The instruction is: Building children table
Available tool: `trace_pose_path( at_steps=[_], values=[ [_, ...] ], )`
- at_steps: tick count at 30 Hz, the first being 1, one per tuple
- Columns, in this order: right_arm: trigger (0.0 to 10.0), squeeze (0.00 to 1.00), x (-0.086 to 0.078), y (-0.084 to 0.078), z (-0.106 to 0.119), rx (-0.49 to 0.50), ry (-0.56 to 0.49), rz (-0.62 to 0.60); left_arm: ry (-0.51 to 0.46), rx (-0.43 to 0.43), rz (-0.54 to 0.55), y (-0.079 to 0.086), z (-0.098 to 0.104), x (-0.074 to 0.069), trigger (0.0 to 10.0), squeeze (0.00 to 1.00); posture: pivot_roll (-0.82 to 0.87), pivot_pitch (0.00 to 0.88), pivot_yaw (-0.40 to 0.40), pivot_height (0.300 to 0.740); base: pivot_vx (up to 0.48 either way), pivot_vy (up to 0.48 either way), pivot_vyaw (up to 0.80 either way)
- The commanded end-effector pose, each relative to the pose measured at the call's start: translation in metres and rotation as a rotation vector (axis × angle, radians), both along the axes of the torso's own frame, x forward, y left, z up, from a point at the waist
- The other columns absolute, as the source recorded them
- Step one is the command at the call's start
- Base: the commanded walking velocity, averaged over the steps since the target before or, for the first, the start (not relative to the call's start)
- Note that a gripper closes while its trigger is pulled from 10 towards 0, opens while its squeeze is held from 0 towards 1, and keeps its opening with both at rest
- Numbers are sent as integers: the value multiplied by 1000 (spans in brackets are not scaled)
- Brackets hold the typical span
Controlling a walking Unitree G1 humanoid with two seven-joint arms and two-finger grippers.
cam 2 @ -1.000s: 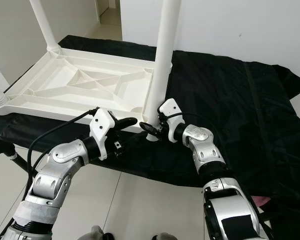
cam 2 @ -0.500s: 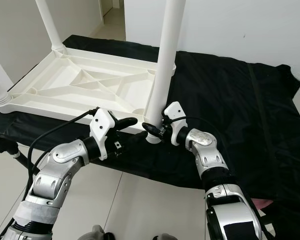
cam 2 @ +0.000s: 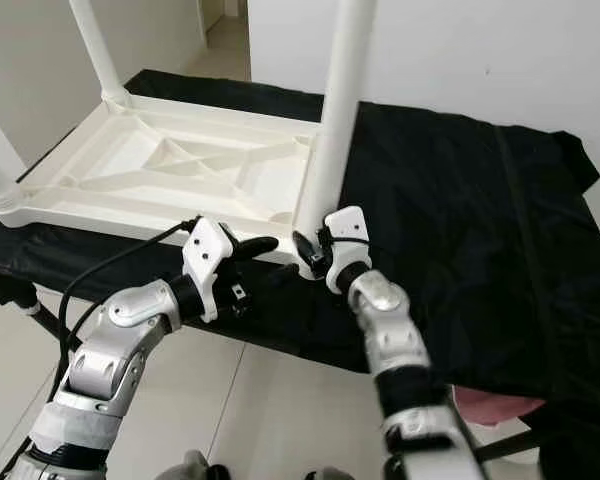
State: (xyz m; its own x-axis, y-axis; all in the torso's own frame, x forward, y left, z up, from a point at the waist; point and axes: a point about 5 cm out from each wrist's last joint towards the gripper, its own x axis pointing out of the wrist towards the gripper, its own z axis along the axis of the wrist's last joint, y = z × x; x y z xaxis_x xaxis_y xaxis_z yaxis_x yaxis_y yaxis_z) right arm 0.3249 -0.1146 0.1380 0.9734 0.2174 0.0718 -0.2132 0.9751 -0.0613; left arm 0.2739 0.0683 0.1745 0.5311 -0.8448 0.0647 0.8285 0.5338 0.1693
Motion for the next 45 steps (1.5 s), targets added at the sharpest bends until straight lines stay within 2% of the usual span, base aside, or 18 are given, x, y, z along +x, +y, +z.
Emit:
trace_pose_path(
  at_steps=[1, 2, 4, 8, 9, 13, 14, 20, 21, 22, 27, 32, 34, 36, 39, 43, 44, 45],
  values=[
    [10000, 0, -5, -4, 7, 2, -50, -156, 1, -11, 73, 2, -1, 2, 10000, 0, -90, 29, -4, 740, 0, 0, 0],
    [10000, 0, -8, 3, 4, 31, -35, -178, 0, -12, 75, 2, -1, 2, 10000, 0, -84, 25, -6, 740, 0, 0, 0],
    [10000, 0, -10, 15, 6, 40, -38, -135, 1, -17, 78, 1, -1, 3, 10000, 0, -83, 26, -6, 740, 0, 0, 0],
    [10000, 0, -8, 5, 13, 42, -51, -144, 0, -9, 69, 0, -2, 2, 10000, 0, -89, 26, -10, 740, 0, 0, 0],
    [10000, 776, -8, 2, 16, 39, -53, -149, -1, -7, 69, 1, -2, 2, 10000, 0, -89, 25, -11, 740, 0, 0, 0],
    [10000, 776, -9, 1, 16, 38, -53, -159, -1, -8, 71, 1, -2, 3, 10000, 0, -89, 25, -11, 740, 0, 0, 0],
    [10000, 1000, -5, -4, 16, 50, -47, -141, -2, -10, 75, 1, -1, 3, 10000, 0, -90, 24, -13, 740, 0, 0, 0],
    [10000, 1000, 9, -21, 20, 23, -25, -17, -4, -15, 85, 3, -1, 4, 10000, 0, -92, 29, -11, 740, 0, 0, 0],
    [10000, 722, 12, -25, 19, 1, -10, 26, -5, -16, 87, 3, 0, 4, 10000, 0, -91, 32, -11, 740, 0, 0, 0],
    [10000, 0, 17, -30, 18, -49, 6, 132, -6, -17, 91, 4, 0, 5, 10000, 0, -89, 34, -10, 740, 0, 0, 0],
    [10000, 0, 19, -32, 18, -110, 9, 233, -6, -17, 93, 4, 1, 6, 10000, 0, -92, 36, -7, 740, 0, 0, 0],
    [10000, 0, 24, -23, 13, -202, 46, 437, -8, -16, 89, 4, 1, 6, 10000, 0, -92, 32, 4, 740, 0, 0, 0],
    [10000, 0, 24, -23, 13, -202, 46, 437, -8, -16, 89, 4, 1, 6, 10000, 0, -92, 32, 4, 740, 0, 0, 0],
    [10000, 0, 27, -18, 12, -228, 43, 481, -10, -16, 89, 4, 2, 7, 10000, 0, -89, 30, 5, 740, 0, 0, 0],
    [10000, 0, 36, 2, 12, -219, 52, 553, -14, -14, 90, 4, 3, 7, 10000, 0, -84, 28, 7, 740, 0, 0, 0],
    [10000, 0, 37, 10, 9, -248, 64, 585, -15, -15, 92, 4, 3, 7, 10000, 0, -84, 28, 7, 740, 0, 0, 0],
    [2353, 0, 37, 10, 7, -236, 79, 598, -15, -15, 94, 4, 3, 6, 10000, 0, -66, 27, 0, 740, 0, 0, 0],
    [2353, 0, 37, 10, 7, -236, 79, 598, -15, -15, 94, 4, 3, 6, 10000, 0, -66, 27, 0, 740, 0, 0, 0]
  ],
)
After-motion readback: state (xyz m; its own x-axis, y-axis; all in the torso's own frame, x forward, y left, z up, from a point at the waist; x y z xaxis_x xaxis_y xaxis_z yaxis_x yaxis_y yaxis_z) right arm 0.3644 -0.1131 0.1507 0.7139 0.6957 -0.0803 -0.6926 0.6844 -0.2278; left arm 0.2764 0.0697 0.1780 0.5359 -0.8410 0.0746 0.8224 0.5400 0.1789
